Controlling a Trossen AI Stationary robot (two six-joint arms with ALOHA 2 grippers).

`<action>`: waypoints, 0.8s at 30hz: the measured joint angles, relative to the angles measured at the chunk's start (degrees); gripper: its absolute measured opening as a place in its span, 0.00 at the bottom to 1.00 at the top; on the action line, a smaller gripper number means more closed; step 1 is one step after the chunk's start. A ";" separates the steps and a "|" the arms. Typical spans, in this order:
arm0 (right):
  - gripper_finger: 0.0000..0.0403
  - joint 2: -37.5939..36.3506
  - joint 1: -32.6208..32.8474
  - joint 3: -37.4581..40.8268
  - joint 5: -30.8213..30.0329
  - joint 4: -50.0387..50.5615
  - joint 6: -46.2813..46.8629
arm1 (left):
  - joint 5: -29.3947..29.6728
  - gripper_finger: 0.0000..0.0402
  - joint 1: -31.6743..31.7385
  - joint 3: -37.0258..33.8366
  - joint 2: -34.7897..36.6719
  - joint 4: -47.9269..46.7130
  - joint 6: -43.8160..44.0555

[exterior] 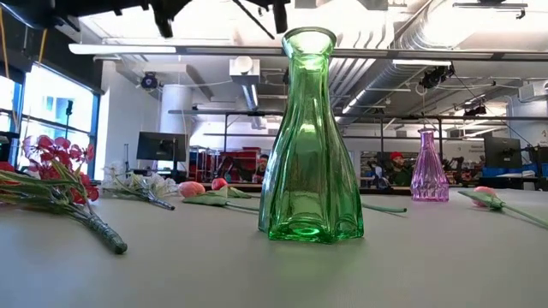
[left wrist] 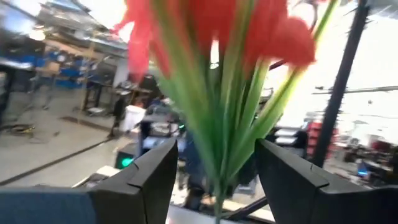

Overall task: Sort flowers into vase by color
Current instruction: Put the top red flowers into the green vase

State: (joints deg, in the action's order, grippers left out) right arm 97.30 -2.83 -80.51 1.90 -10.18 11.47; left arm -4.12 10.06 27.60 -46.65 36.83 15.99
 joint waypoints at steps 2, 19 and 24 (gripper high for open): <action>0.00 0.00 0.00 0.00 1.35 0.28 0.06 | -0.06 0.51 -0.17 0.71 -0.13 -0.69 0.40; 0.18 -2.86 -0.17 0.00 1.32 11.87 6.51 | -1.25 0.13 -3.12 8.15 -10.50 -2.88 -1.55; 0.32 -8.47 -0.17 0.00 -3.00 22.64 6.70 | -1.13 0.03 -3.29 9.20 -10.63 -6.36 -1.29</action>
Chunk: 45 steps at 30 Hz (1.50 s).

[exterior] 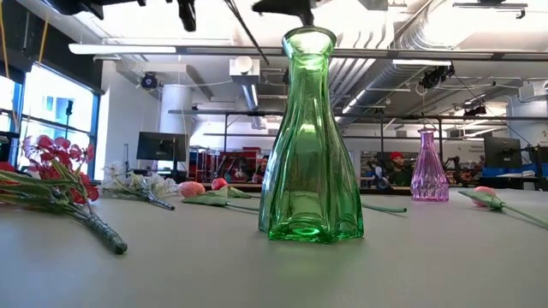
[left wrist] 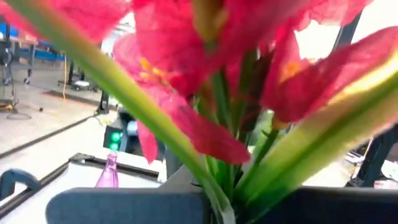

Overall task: Sort flowers into vase by color
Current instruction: Put the top red flowers into the green vase

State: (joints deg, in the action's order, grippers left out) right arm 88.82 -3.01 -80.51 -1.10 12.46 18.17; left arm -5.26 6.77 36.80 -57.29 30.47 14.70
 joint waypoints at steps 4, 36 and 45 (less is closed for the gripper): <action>0.39 -6.06 -0.02 0.00 -8.45 11.63 5.43 | 0.20 0.03 -2.22 1.83 -1.40 -4.58 -0.30; 0.36 -16.29 4.43 0.00 -15.19 42.50 12.84 | 13.79 0.01 -27.83 34.37 -32.05 -25.33 -2.81; 0.36 -16.29 5.84 0.00 -15.19 42.39 15.19 | 16.42 0.04 -27.84 34.29 -32.05 -32.13 -2.82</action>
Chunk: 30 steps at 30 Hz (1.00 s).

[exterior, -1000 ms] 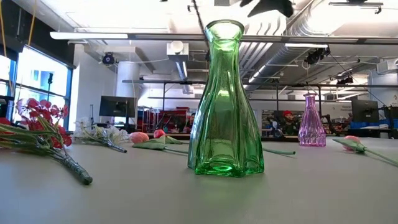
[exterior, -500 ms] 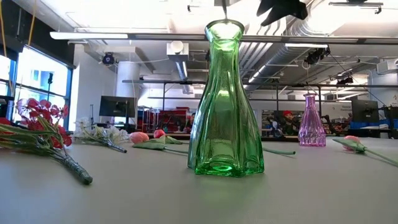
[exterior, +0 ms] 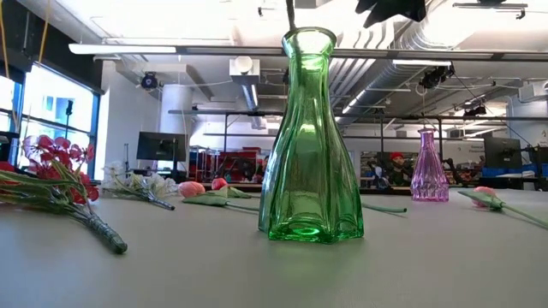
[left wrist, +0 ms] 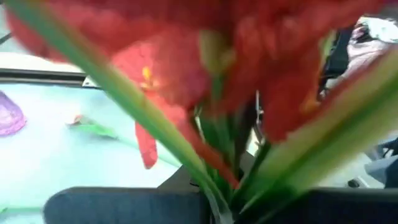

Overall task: Sort flowers into vase by color
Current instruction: Put the top red flowers into the green vase

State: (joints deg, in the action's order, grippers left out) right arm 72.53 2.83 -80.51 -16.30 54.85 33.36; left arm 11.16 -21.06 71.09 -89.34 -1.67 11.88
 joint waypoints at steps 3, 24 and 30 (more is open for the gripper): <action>0.36 0.00 -0.04 0.00 0.22 0.00 0.27 | 1.31 0.10 0.05 0.00 -0.85 -0.73 -0.41; 0.36 -0.44 0.00 0.00 3.82 0.11 2.88 | -3.38 0.51 0.03 1.86 -0.02 -2.50 5.92; 0.36 -1.15 -0.02 0.00 4.31 0.41 5.64 | -1.94 0.51 0.25 2.38 3.68 -5.28 6.13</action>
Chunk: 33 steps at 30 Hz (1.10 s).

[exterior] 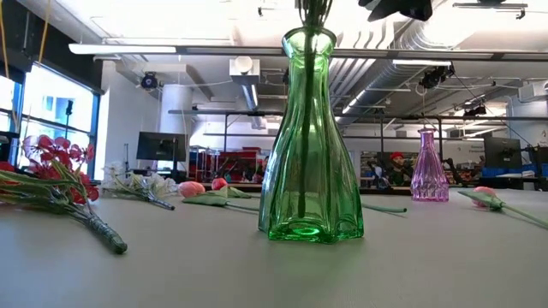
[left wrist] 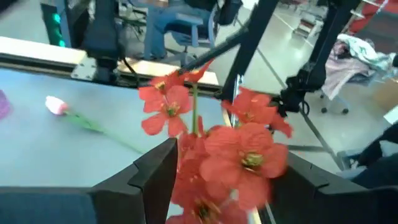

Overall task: Sort flowers into vase by color
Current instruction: Put the top red flowers into the green vase, then put the red flowers into the green vase

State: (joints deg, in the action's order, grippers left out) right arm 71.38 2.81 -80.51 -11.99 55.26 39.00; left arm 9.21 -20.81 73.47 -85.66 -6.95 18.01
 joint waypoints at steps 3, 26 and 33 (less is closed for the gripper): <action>0.36 -0.16 0.00 0.00 0.00 1.38 1.51 | 2.15 0.50 0.44 -0.02 1.56 -1.93 1.43; 0.36 -0.16 -0.02 -0.02 -1.49 14.48 0.38 | 22.59 0.50 3.11 -1.18 7.97 -44.27 50.20; 0.36 -0.16 -0.20 -0.02 -1.54 15.64 -2.54 | 18.13 0.50 1.69 -7.70 7.99 -41.34 57.31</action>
State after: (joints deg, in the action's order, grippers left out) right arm 71.22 2.61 -80.53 -13.52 70.89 36.46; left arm 27.35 -19.12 65.77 -77.67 -48.29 75.31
